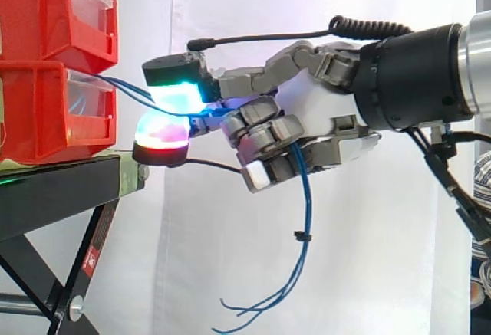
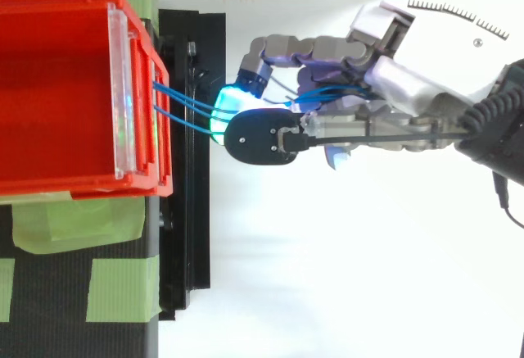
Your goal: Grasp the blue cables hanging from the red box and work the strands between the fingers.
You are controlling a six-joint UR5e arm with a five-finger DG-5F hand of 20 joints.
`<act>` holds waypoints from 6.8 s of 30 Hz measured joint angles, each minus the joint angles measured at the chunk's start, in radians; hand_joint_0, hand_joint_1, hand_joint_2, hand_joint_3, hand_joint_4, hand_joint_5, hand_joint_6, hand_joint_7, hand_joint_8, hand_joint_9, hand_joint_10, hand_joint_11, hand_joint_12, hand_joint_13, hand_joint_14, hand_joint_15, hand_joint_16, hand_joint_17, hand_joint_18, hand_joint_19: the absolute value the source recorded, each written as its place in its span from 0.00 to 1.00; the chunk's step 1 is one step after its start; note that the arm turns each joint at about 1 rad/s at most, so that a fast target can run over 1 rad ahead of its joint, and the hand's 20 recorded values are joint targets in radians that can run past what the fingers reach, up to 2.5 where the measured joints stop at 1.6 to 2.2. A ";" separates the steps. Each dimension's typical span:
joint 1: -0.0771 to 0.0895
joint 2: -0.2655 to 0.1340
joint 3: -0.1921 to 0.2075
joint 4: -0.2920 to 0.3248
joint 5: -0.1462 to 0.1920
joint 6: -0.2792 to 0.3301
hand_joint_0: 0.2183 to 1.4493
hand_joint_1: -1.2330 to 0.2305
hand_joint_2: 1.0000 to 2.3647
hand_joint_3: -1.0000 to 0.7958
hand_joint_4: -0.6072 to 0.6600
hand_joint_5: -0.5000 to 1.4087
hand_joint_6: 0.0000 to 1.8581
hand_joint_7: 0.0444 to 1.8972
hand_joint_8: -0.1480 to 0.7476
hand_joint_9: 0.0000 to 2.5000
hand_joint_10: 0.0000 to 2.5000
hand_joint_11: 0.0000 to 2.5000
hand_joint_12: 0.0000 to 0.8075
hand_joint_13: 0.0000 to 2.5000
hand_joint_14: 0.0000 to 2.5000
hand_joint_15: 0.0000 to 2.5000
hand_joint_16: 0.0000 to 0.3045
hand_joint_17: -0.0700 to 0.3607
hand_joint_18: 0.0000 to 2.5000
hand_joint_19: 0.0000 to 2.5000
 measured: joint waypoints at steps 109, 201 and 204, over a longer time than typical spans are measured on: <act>-0.037 0.053 0.015 0.122 0.015 -0.328 0.59 0.36 0.01 0.55 0.70 0.55 0.01 0.58 0.64 0.34 1.00 1.00 0.62 0.47 1.00 0.66 0.22 0.51 0.61 0.26; -0.041 0.070 0.015 0.056 -0.016 -0.327 0.57 0.37 0.01 0.32 0.74 0.54 0.01 0.62 0.63 0.20 1.00 1.00 0.61 0.36 1.00 0.67 0.19 0.46 0.49 0.29; -0.041 0.070 0.015 0.053 -0.016 -0.326 0.72 0.37 0.01 0.53 0.73 0.53 0.01 0.60 0.61 0.21 1.00 1.00 0.59 0.36 1.00 0.66 0.17 0.43 0.45 0.26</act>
